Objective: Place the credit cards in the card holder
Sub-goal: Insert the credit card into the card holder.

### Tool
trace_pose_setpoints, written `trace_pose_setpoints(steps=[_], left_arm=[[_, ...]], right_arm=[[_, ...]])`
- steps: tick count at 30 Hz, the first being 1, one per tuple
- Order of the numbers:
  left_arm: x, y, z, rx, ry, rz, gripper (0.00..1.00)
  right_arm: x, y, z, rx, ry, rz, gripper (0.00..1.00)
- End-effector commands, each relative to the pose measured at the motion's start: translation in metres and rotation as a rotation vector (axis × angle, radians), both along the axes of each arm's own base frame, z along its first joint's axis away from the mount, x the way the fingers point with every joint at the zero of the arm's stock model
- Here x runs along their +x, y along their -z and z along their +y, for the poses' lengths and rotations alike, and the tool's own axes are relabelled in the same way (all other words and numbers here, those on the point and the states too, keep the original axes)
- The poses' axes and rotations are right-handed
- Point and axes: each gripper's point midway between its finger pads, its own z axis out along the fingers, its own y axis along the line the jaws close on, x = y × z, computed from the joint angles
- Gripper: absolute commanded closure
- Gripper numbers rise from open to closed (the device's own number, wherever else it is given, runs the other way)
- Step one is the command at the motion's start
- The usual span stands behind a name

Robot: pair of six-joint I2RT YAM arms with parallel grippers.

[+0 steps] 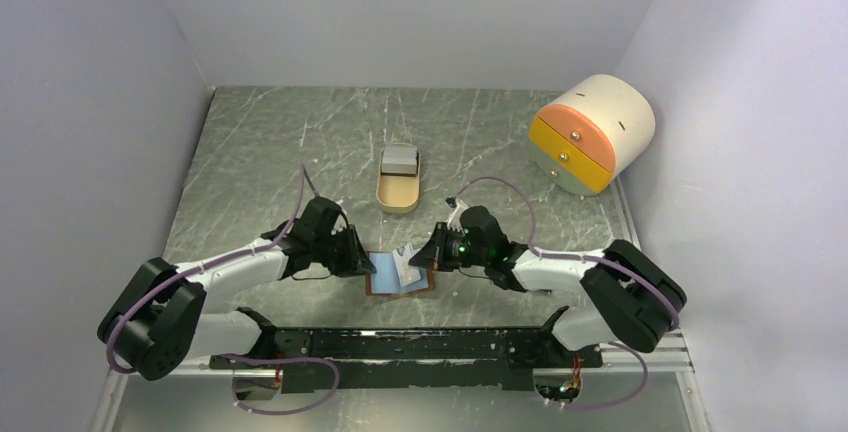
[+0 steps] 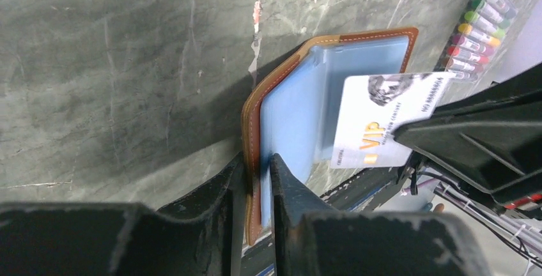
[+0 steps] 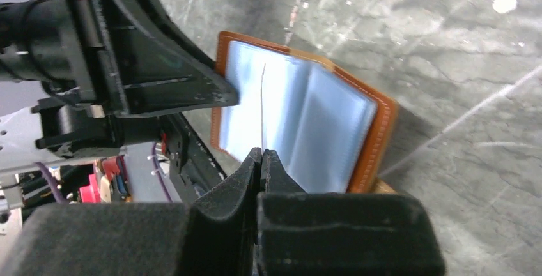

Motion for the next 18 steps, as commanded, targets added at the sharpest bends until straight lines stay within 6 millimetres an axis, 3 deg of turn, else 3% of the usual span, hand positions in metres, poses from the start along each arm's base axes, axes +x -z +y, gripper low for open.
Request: trace_pose_setpoints(steps=[1, 10, 18], left_arm=[[0.0, 0.011, 0.009, 0.044, -0.01, 0.001, 0.76], [-0.001, 0.016, 0.012, 0.063, -0.007, 0.005, 0.74], [-0.001, 0.015, 0.014, 0.07, -0.009, -0.001, 0.72]], right_arm=[[0.007, 0.004, 0.004, 0.031, 0.05, 0.009, 1.0], [0.001, 0.03, 0.001, 0.018, 0.061, 0.066, 1.0], [-0.004, 0.029, 0.006, 0.079, 0.053, 0.097, 1.0]])
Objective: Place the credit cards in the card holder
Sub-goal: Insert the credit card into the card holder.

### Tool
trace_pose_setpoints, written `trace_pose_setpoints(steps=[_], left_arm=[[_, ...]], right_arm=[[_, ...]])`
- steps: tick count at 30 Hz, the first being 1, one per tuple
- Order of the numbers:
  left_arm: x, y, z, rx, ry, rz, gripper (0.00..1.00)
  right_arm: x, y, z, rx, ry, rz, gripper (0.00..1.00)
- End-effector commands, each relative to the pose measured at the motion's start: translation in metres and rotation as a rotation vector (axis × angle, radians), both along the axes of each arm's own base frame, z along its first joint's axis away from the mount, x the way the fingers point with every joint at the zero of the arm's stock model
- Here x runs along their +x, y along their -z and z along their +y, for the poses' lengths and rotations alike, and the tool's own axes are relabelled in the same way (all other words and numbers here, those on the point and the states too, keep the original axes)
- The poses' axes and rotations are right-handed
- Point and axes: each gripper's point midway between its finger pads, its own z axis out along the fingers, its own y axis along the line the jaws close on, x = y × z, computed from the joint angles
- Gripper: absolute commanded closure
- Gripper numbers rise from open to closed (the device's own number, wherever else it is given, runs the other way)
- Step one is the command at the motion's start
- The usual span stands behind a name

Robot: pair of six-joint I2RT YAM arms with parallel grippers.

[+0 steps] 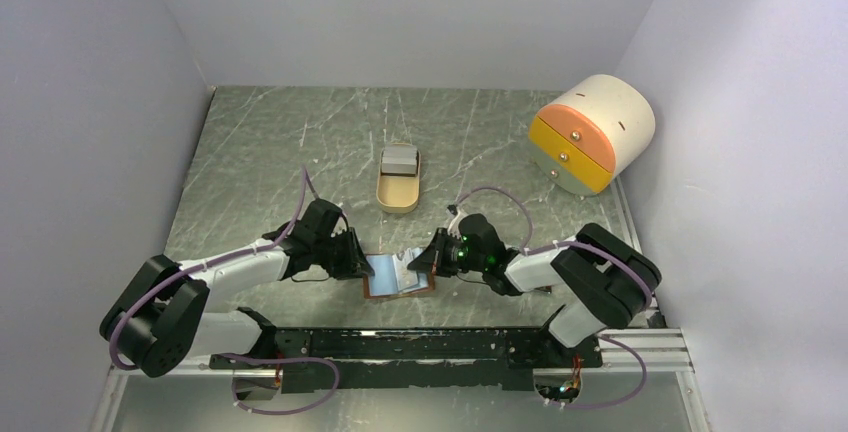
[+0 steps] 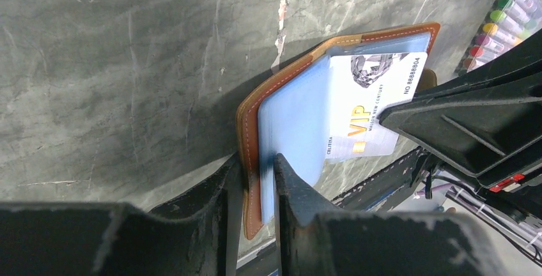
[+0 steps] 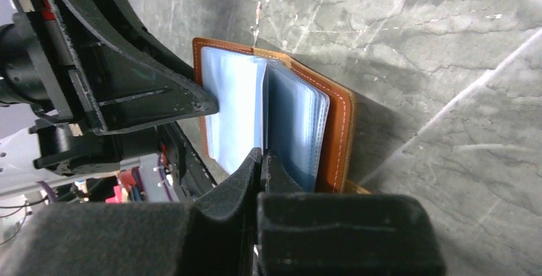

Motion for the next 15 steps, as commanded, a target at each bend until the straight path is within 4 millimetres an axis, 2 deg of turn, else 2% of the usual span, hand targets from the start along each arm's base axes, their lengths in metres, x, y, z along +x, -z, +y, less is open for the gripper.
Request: trace_pose_setpoints(steps=[1, 9, 15], left_arm=[[0.002, 0.005, 0.007, 0.031, -0.011, -0.012, 0.72], [0.002, 0.009, 0.008, 0.039, -0.013, -0.005, 0.72], [0.002, 0.008, 0.007, 0.034, -0.012, -0.006, 0.71]], right_arm=[[-0.002, -0.008, 0.007, 0.078, -0.002, 0.001, 1.0], [-0.011, -0.016, 0.014, 0.196, -0.022, 0.025, 1.0], [-0.016, -0.012, 0.016, 0.205, -0.038, 0.039, 1.0]])
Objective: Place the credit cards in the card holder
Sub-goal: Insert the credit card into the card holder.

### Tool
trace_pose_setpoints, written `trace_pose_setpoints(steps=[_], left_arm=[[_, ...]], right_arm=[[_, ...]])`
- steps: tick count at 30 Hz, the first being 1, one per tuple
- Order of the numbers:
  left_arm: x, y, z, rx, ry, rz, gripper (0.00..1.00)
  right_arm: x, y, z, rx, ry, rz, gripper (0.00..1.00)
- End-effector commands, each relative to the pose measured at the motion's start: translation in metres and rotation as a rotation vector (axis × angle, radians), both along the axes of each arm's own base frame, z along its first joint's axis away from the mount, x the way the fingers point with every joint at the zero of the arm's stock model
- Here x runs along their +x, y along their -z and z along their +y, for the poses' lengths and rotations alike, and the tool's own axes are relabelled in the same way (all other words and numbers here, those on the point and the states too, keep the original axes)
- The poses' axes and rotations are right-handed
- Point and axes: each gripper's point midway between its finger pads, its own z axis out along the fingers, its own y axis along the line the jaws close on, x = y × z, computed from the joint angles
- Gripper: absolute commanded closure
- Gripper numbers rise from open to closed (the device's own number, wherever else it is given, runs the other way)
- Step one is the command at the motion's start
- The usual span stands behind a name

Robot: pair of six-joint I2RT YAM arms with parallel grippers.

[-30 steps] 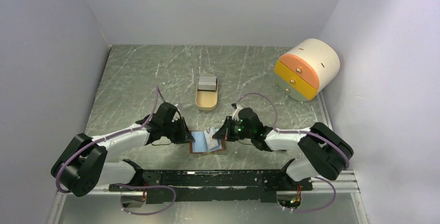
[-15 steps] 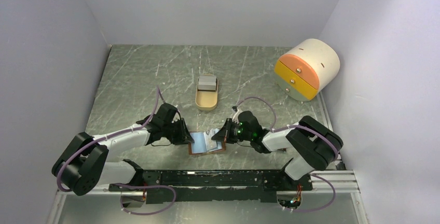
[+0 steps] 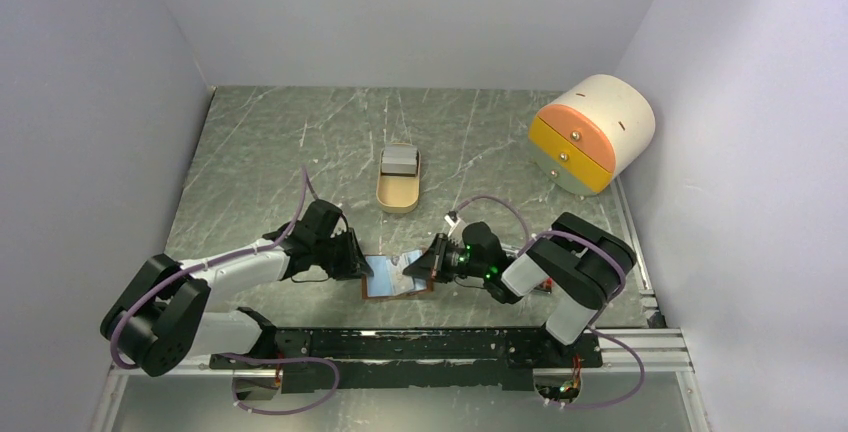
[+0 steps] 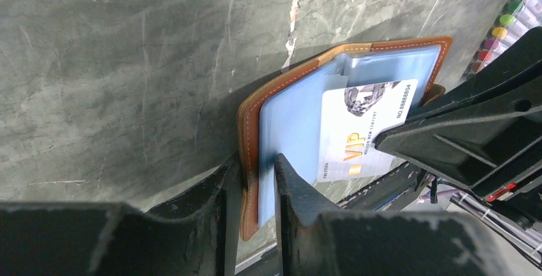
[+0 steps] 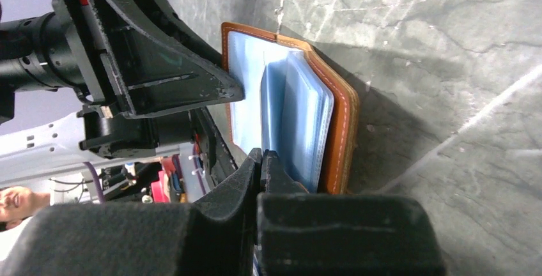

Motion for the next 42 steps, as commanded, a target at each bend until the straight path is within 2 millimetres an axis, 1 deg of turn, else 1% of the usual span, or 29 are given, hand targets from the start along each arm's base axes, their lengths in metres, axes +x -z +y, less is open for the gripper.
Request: trace_pose_setpoints(steps=[1, 4, 6, 8, 11, 14, 17, 19, 22, 23, 25, 28, 31, 42], left_arm=[[0.002, 0.004, 0.004, 0.015, -0.004, -0.007, 0.71], [0.002, 0.002, 0.002, 0.003, -0.002, -0.011, 0.71], [0.003, 0.0, 0.001, -0.001, -0.001, -0.013, 0.71], [0.003, -0.001, 0.001, -0.001, -0.003, -0.015, 0.71], [0.002, 0.0, 0.001, -0.002, -0.001, -0.01, 0.71], [0.002, 0.0, 0.001, -0.001, 0.002, -0.008, 0.71], [0.003, -0.002, 0.0, -0.004, 0.003, -0.013, 0.71], [0.005, -0.003, -0.001, -0.006, 0.005, -0.018, 0.71], [0.004, -0.003, -0.002, -0.013, 0.01, -0.015, 0.71], [0.004, -0.003, -0.002, -0.016, 0.008, -0.014, 0.71], [0.003, -0.002, -0.002, -0.018, 0.008, -0.011, 0.71], [0.001, -0.002, -0.002, -0.025, 0.007, -0.012, 0.71], [0.0, -0.001, -0.001, -0.024, 0.005, -0.009, 0.71], [0.0, -0.002, -0.003, -0.028, 0.012, -0.001, 0.71]], right_arm=[[-0.003, -0.011, 0.007, 0.058, -0.021, -0.02, 1.0], [-0.004, -0.007, 0.006, 0.042, -0.013, -0.007, 0.87], [-0.004, -0.005, 0.005, 0.03, -0.002, -0.004, 0.81], [-0.002, 0.002, 0.001, -0.01, 0.015, 0.004, 0.77], [-0.001, 0.007, -0.003, -0.057, 0.028, 0.001, 0.74], [0.001, 0.01, -0.008, -0.097, 0.042, -0.005, 0.74], [0.004, 0.007, -0.012, -0.118, 0.063, -0.024, 0.74], [0.005, 0.004, -0.011, -0.123, 0.057, -0.038, 0.76], [0.004, 0.002, -0.007, -0.105, 0.047, -0.032, 0.85], [0.004, -0.001, -0.004, -0.078, 0.045, -0.034, 0.88], [0.001, -0.001, -0.001, -0.047, 0.041, -0.024, 0.94], [-0.002, -0.001, 0.005, -0.022, 0.038, -0.026, 1.0], [-0.005, -0.002, 0.008, -0.003, 0.029, -0.027, 1.0], [-0.004, -0.006, 0.009, 0.048, 0.068, -0.028, 1.0]])
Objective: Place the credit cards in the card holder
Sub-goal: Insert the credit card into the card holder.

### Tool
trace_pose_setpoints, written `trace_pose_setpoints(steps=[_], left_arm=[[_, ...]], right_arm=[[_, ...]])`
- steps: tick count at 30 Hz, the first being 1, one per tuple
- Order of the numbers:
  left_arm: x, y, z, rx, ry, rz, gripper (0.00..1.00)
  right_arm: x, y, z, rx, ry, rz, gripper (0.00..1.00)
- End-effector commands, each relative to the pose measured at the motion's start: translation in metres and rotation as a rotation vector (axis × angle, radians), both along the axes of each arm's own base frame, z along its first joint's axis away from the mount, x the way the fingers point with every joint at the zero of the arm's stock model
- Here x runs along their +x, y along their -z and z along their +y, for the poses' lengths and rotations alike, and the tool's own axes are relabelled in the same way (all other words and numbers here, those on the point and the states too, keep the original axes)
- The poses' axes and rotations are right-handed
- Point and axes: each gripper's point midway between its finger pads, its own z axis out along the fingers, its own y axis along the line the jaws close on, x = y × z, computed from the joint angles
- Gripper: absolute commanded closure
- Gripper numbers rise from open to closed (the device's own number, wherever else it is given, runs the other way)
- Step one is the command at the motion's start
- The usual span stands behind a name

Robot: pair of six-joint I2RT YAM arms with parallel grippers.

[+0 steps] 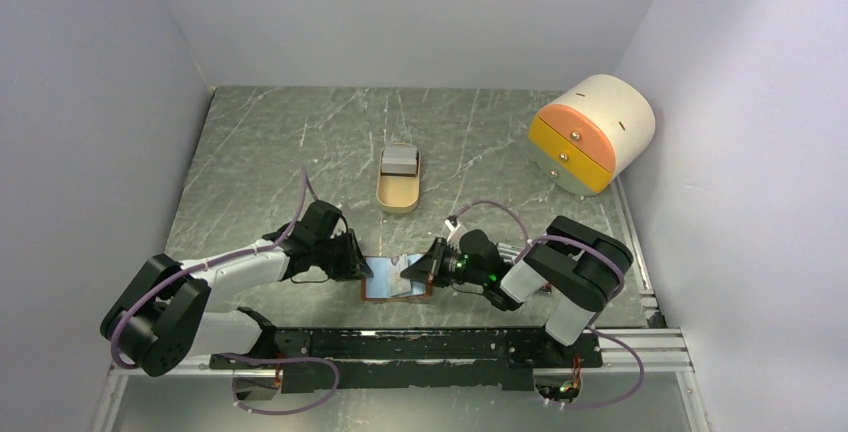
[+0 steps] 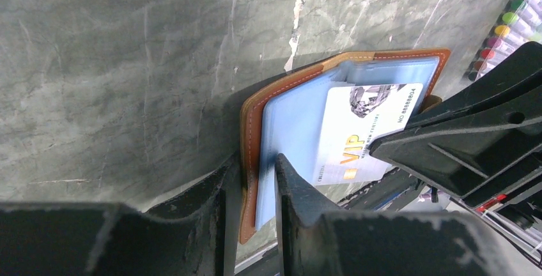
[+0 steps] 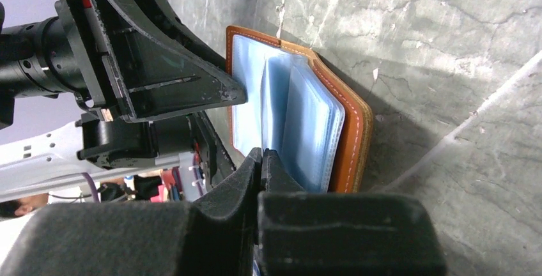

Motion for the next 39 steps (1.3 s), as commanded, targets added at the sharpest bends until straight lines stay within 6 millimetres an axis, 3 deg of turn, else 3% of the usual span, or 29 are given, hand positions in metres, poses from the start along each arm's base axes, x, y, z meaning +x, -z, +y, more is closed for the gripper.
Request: trace_pose_setpoints(steps=[1, 6, 15, 18, 29, 39], left_arm=[[0.001, -0.004, -0.004, -0.033, 0.01, -0.005, 0.71], [-0.002, -0.007, -0.008, -0.072, 0.013, 0.003, 0.7], [-0.004, -0.015, -0.013, -0.107, 0.018, 0.0, 0.7], [-0.005, -0.018, -0.016, -0.135, 0.024, 0.003, 0.75], [-0.006, -0.004, -0.007, -0.072, 0.011, 0.011, 0.73], [-0.007, 0.001, -0.005, -0.062, 0.013, 0.013, 0.74]], right_arm=[[0.001, -0.007, 0.004, 0.058, 0.025, -0.01, 1.0], [-0.003, -0.002, 0.003, 0.068, 0.03, 0.015, 0.99], [-0.004, 0.014, 0.004, -0.09, 0.038, 0.014, 0.73], [-0.001, 0.018, -0.001, -0.159, 0.062, 0.021, 0.64], [-0.003, 0.025, -0.016, -0.258, 0.083, 0.022, 0.61], [0.0, 0.016, -0.027, -0.302, 0.102, -0.021, 0.58]])
